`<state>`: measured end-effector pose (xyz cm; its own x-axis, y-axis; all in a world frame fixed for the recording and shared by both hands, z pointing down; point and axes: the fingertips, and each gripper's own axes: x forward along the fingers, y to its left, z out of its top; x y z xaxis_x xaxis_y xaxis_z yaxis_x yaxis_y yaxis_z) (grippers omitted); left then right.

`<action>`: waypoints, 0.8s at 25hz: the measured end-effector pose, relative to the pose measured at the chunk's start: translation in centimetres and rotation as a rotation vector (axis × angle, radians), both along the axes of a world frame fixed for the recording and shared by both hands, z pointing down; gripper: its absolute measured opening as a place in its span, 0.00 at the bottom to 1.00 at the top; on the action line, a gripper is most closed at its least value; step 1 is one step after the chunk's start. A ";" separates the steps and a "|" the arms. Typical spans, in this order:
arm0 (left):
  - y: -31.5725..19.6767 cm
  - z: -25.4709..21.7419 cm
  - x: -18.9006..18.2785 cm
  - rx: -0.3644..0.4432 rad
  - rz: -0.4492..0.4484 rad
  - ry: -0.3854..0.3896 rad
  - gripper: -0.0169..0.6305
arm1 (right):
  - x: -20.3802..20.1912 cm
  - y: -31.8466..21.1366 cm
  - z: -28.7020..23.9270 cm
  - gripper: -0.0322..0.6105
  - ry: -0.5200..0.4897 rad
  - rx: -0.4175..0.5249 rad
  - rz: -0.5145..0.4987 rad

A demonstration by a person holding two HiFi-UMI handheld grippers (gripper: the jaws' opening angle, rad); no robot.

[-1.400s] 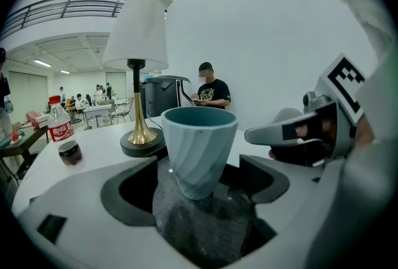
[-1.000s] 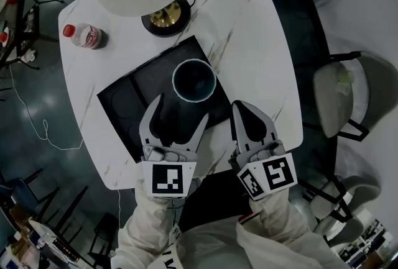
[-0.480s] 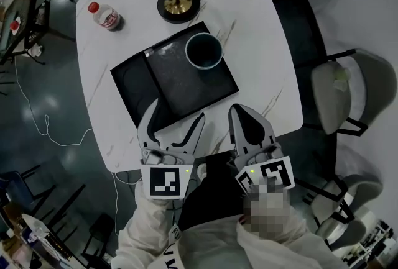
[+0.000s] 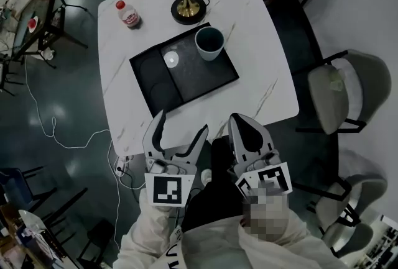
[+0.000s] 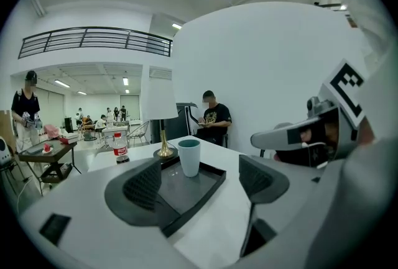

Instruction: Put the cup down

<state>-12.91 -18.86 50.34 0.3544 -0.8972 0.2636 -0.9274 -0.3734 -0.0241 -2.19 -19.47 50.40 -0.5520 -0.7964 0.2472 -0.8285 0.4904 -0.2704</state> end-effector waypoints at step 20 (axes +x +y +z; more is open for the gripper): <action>14.7 -9.7 -0.2 0.102 -0.035 -0.069 0.64 | 0.4 13.6 -9.2 0.06 0.030 0.082 -0.070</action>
